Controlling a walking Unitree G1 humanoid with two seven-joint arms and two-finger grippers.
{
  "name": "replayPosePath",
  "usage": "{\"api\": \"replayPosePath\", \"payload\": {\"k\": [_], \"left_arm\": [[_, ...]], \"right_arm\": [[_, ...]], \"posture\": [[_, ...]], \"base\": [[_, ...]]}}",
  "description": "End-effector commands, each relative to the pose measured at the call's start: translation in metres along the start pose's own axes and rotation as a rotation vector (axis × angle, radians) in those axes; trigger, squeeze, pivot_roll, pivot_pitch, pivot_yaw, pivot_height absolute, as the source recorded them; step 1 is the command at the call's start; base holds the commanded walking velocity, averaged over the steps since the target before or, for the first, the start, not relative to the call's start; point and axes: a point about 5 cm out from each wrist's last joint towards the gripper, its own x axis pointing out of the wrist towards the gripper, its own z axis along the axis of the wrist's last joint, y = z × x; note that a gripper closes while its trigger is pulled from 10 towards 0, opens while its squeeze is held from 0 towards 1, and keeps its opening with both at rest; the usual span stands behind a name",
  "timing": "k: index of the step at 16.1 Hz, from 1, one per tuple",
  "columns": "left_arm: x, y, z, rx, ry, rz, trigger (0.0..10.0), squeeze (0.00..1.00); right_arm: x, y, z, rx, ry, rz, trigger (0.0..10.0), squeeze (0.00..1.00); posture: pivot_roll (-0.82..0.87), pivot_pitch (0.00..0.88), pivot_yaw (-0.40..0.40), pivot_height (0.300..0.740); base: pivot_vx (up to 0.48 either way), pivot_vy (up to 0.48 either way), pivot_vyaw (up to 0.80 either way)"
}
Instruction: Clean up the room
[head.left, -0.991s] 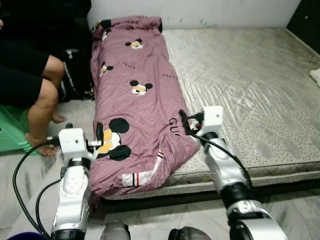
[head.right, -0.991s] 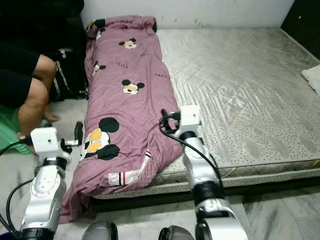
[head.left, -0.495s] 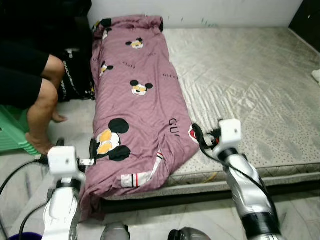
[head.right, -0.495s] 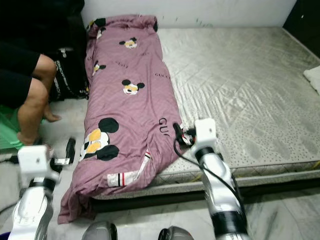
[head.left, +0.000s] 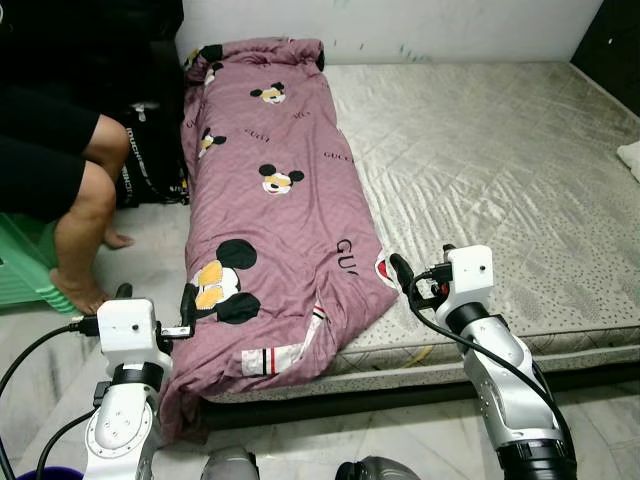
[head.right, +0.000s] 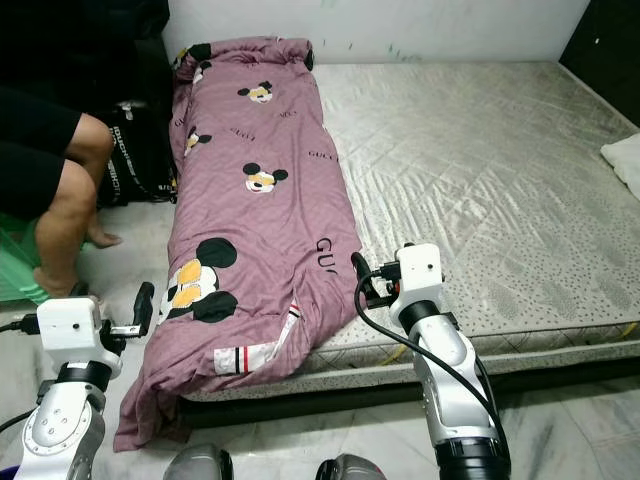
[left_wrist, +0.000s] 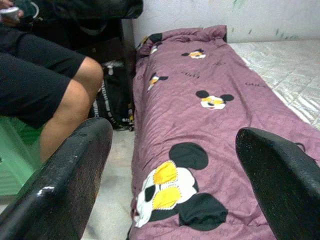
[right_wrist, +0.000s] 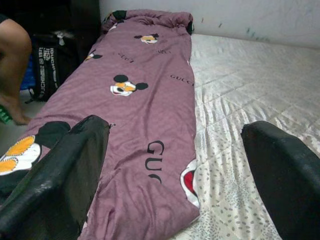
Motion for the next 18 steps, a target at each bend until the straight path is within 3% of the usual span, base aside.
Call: {"api": "replayPosePath", "payload": {"k": [1,8,18], "left_arm": [[0.0001,0.0007,0.0019,-0.001,0.001,-0.001,10.0,0.0],[0.0048,-0.0023,0.002,-0.019,0.015,-0.005,10.0,0.0],[0.0081,-0.0043,0.0001,-0.039,0.029,-0.002,10.0,0.0]], "right_arm": [[0.0,0.0011,0.0055,-0.009,-0.012,0.013,10.0,0.0],[0.001,0.003,0.0064,-0.012,0.006,0.031,10.0,0.0],[0.0028,0.0047,0.0072,-0.031,0.013,0.048,10.0,0.0]], "posture": [[-0.01,0.034,-0.029,0.74],[-0.01,0.036,-0.031,0.736],[-0.02,0.035,-0.035,0.628]], "base": [[0.0,0.0,0.0],[0.0,0.0,0.0],[0.0,0.0,0.0]]}}
